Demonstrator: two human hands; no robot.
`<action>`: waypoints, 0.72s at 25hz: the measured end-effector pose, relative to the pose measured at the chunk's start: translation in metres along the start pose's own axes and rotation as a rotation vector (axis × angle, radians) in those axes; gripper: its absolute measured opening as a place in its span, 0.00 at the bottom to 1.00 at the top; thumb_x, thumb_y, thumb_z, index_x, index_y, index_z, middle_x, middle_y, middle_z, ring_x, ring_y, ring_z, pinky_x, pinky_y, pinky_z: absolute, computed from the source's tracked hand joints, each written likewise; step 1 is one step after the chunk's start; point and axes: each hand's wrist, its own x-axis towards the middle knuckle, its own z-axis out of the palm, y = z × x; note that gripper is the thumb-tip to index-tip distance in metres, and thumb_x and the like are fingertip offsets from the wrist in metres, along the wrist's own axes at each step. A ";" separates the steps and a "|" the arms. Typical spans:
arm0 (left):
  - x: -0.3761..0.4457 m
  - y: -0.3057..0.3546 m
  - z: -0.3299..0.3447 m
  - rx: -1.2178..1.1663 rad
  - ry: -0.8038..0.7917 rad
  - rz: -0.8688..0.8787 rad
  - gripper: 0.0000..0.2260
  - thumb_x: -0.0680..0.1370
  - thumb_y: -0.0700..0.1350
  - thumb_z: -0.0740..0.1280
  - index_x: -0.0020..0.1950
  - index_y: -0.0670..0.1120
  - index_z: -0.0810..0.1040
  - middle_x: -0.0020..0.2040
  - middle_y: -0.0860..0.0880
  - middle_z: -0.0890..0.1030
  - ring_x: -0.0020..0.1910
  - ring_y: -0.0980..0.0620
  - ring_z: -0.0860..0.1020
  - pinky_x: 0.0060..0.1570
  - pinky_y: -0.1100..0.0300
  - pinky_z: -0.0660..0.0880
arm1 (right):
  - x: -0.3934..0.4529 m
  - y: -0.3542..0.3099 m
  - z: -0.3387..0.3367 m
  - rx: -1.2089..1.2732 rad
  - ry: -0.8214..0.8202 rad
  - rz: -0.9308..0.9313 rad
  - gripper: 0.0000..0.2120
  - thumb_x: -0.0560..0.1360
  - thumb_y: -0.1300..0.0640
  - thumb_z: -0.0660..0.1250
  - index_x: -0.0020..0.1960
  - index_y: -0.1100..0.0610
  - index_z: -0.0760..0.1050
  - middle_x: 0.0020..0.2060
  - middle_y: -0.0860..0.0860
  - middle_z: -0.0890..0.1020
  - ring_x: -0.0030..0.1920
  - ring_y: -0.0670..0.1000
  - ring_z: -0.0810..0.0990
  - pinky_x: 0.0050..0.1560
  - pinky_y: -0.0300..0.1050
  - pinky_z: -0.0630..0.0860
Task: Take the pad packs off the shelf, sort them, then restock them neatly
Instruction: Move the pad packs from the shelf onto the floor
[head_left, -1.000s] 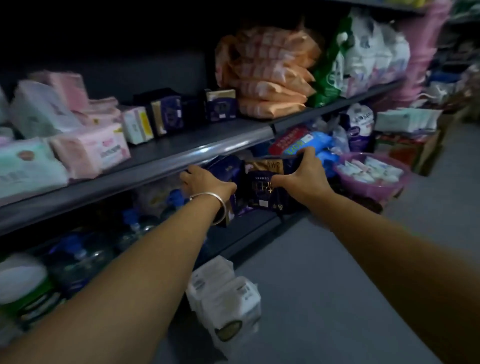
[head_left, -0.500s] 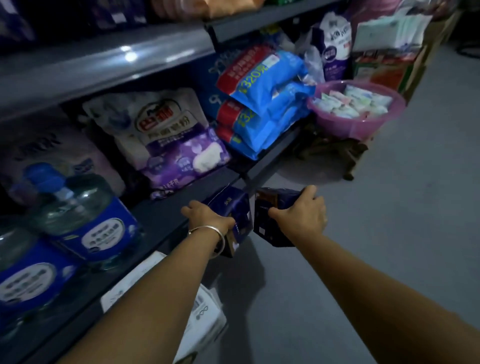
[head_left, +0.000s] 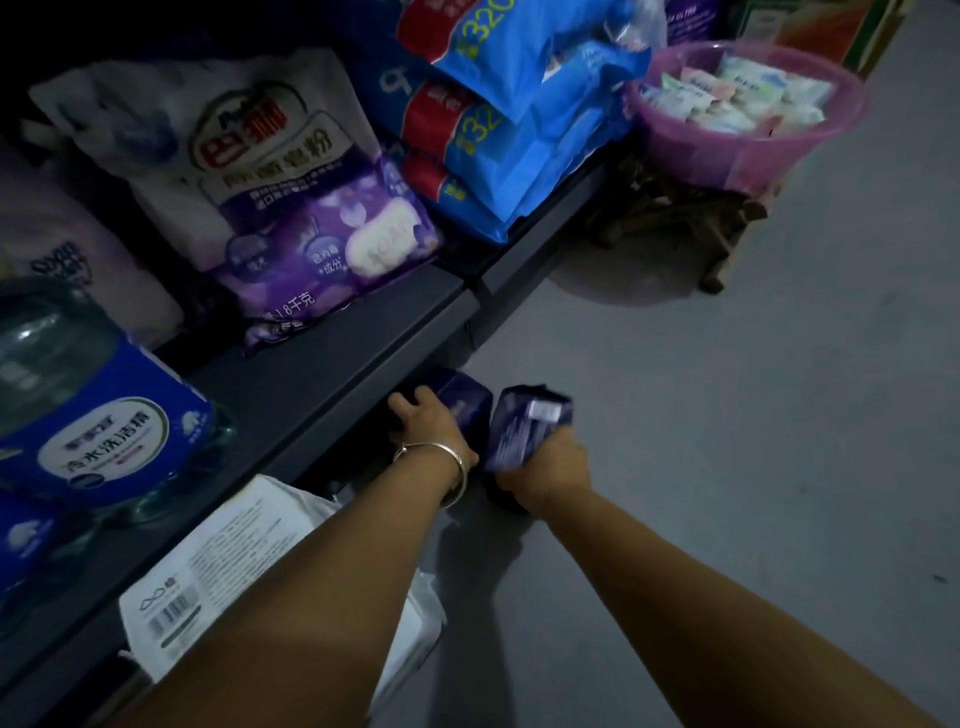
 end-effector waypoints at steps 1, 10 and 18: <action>0.001 -0.003 0.001 0.050 -0.020 -0.026 0.34 0.71 0.37 0.72 0.71 0.40 0.56 0.71 0.41 0.54 0.65 0.38 0.67 0.65 0.52 0.67 | -0.001 0.002 0.007 -0.020 -0.066 -0.001 0.38 0.67 0.54 0.75 0.70 0.60 0.59 0.65 0.61 0.69 0.63 0.61 0.72 0.64 0.55 0.72; 0.007 -0.012 -0.028 0.189 -0.171 -0.066 0.41 0.70 0.39 0.74 0.75 0.40 0.54 0.73 0.40 0.58 0.69 0.39 0.66 0.68 0.49 0.65 | -0.010 -0.016 -0.007 -0.283 -0.093 -0.119 0.21 0.76 0.61 0.62 0.68 0.64 0.64 0.63 0.61 0.72 0.63 0.59 0.73 0.61 0.48 0.72; -0.046 -0.009 -0.118 0.187 -0.010 0.196 0.18 0.74 0.38 0.68 0.64 0.43 0.74 0.64 0.43 0.75 0.63 0.46 0.74 0.62 0.60 0.69 | -0.082 -0.084 -0.053 -0.465 -0.015 -0.353 0.14 0.77 0.62 0.62 0.63 0.62 0.71 0.60 0.60 0.75 0.60 0.60 0.75 0.52 0.48 0.73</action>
